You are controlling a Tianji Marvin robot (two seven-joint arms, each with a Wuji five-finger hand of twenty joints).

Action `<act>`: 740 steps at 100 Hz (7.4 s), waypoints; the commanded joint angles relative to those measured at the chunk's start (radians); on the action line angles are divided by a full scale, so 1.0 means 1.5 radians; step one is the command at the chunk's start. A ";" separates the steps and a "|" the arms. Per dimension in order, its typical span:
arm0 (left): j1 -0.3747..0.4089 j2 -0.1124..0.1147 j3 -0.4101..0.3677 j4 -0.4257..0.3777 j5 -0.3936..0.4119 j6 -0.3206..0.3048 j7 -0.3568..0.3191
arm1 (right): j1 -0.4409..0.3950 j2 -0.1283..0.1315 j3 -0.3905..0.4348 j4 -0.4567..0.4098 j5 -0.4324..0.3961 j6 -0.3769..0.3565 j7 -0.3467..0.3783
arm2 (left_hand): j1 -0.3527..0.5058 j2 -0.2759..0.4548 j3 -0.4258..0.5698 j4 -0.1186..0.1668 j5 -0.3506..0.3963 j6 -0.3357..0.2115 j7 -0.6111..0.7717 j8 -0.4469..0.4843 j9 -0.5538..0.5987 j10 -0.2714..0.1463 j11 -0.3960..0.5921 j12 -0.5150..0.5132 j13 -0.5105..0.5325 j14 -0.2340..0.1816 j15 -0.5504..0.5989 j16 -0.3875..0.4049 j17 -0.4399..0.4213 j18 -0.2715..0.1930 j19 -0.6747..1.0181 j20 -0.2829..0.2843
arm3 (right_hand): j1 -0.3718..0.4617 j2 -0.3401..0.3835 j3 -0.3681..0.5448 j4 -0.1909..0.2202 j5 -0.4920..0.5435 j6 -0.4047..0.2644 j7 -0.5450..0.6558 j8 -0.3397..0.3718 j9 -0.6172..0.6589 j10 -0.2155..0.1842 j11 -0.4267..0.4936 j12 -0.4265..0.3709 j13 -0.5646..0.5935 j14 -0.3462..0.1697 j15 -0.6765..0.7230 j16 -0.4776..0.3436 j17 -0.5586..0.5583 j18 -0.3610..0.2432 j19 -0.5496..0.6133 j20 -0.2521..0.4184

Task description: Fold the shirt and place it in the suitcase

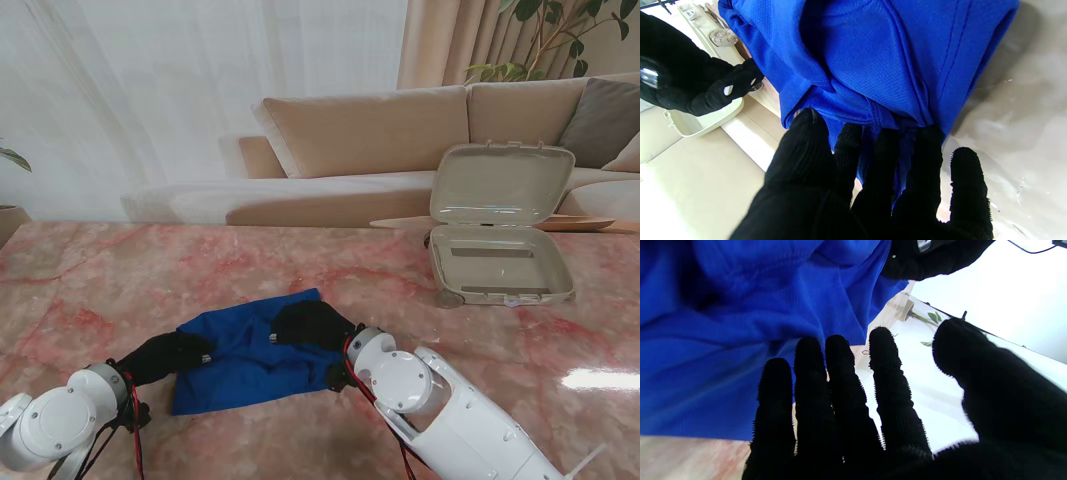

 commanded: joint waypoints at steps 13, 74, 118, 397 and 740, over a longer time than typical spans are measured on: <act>0.008 -0.003 0.008 0.010 -0.002 0.012 0.002 | -0.023 0.005 -0.004 -0.006 0.016 -0.030 0.034 | 0.026 0.009 -0.018 -0.003 0.008 -0.014 -0.001 0.007 0.001 0.001 0.001 -0.007 -0.023 0.014 -0.037 -0.029 -0.006 0.007 -0.001 -0.004 | -0.019 0.009 0.000 0.031 0.006 -0.004 -0.013 0.019 0.004 0.003 0.010 -0.009 0.042 0.016 0.023 0.003 0.050 0.008 0.045 0.018; 0.011 -0.003 0.006 0.005 -0.003 0.029 0.002 | -0.084 0.040 0.054 -0.047 0.095 -0.067 0.150 | 0.027 0.007 -0.018 -0.003 0.010 -0.013 0.000 0.008 0.001 0.002 0.002 -0.006 -0.023 0.014 -0.037 -0.029 -0.006 0.008 -0.001 -0.003 | 0.006 -0.006 -0.008 -0.003 0.037 -0.018 0.109 -0.065 0.090 0.013 0.040 -0.003 0.143 0.029 0.099 0.033 0.540 -0.308 0.259 0.216; 0.008 -0.004 0.003 0.008 -0.005 0.030 0.005 | -0.076 -0.001 0.067 -0.091 0.011 -0.001 -0.027 | 0.027 0.007 -0.019 -0.003 0.010 -0.013 0.000 0.008 0.001 0.002 0.002 -0.006 -0.023 0.014 -0.036 -0.028 -0.006 0.009 -0.001 -0.003 | -0.010 -0.014 0.012 0.002 0.023 -0.015 0.083 -0.065 0.057 0.004 0.027 -0.006 0.102 0.019 0.076 0.029 0.357 -0.129 0.046 0.101; 0.023 -0.010 -0.006 0.014 -0.005 0.063 0.025 | -0.035 0.027 0.042 0.026 -0.024 -0.078 0.073 | 0.026 0.010 -0.019 -0.003 0.012 -0.011 -0.004 0.007 0.001 0.003 0.000 -0.006 -0.024 0.016 -0.036 -0.028 -0.008 0.009 -0.002 -0.003 | -0.038 0.027 0.001 0.026 0.005 -0.014 -0.041 0.008 -0.034 -0.022 -0.057 -0.085 -0.035 -0.046 -0.039 -0.060 -0.078 -0.105 -0.064 -0.059; -0.069 -0.017 0.090 0.070 -0.096 0.016 0.038 | 0.050 0.099 0.033 0.010 -0.301 0.294 0.282 | 0.026 0.013 -0.018 -0.002 0.011 -0.008 -0.010 0.008 0.000 0.005 -0.001 -0.006 -0.027 0.019 -0.036 -0.028 -0.011 0.010 -0.004 0.000 | 0.010 0.079 -0.193 0.034 -0.002 0.002 0.011 0.118 -0.029 0.020 0.215 0.233 0.000 0.032 0.388 0.211 0.171 0.021 0.002 0.185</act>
